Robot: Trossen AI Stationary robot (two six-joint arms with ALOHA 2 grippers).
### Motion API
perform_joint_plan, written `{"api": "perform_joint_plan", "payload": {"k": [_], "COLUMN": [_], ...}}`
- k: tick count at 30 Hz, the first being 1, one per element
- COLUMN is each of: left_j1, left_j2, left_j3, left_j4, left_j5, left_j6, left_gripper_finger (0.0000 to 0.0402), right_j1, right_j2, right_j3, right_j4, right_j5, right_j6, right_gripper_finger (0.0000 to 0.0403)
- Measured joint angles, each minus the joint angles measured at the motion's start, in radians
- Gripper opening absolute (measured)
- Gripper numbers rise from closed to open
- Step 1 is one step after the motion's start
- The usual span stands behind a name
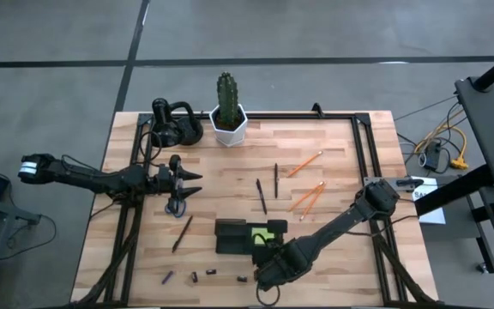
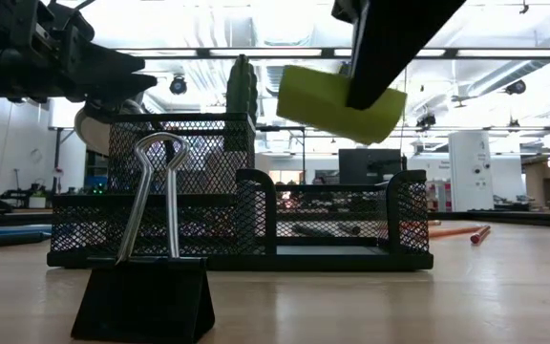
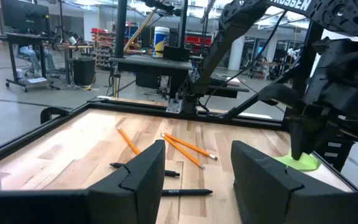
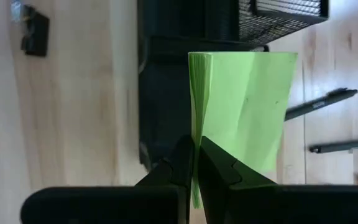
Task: Pick and place office supplies into organizer
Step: Put the sticky note into the desk organizer
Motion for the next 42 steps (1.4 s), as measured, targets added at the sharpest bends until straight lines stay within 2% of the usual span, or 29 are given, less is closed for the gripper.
{"api": "perform_joint_plan", "payload": {"k": [6, 11, 42], "left_j1": [0.000, 0.000, 0.000], "left_j2": [0.000, 0.000, 0.000], "left_j3": [0.000, 0.000, 0.000], "left_j4": [0.000, 0.000, 0.000], "left_j5": [0.000, 0.000, 0.000], "left_j6": [0.000, 0.000, -0.001], "left_gripper_finger": [0.0169, 0.0169, 0.0169], "right_j1": [-0.028, -0.046, -0.074], "right_j2": [0.000, 0.000, 0.126], "right_j3": [0.000, -0.001, -0.001], "right_j4": [0.038, 0.076, 0.071], "right_j5": [-0.009, -0.067, -0.135], "right_j6": [0.002, 0.078, 0.039], "right_gripper_finger": [0.0009, 0.0009, 0.0008]}}
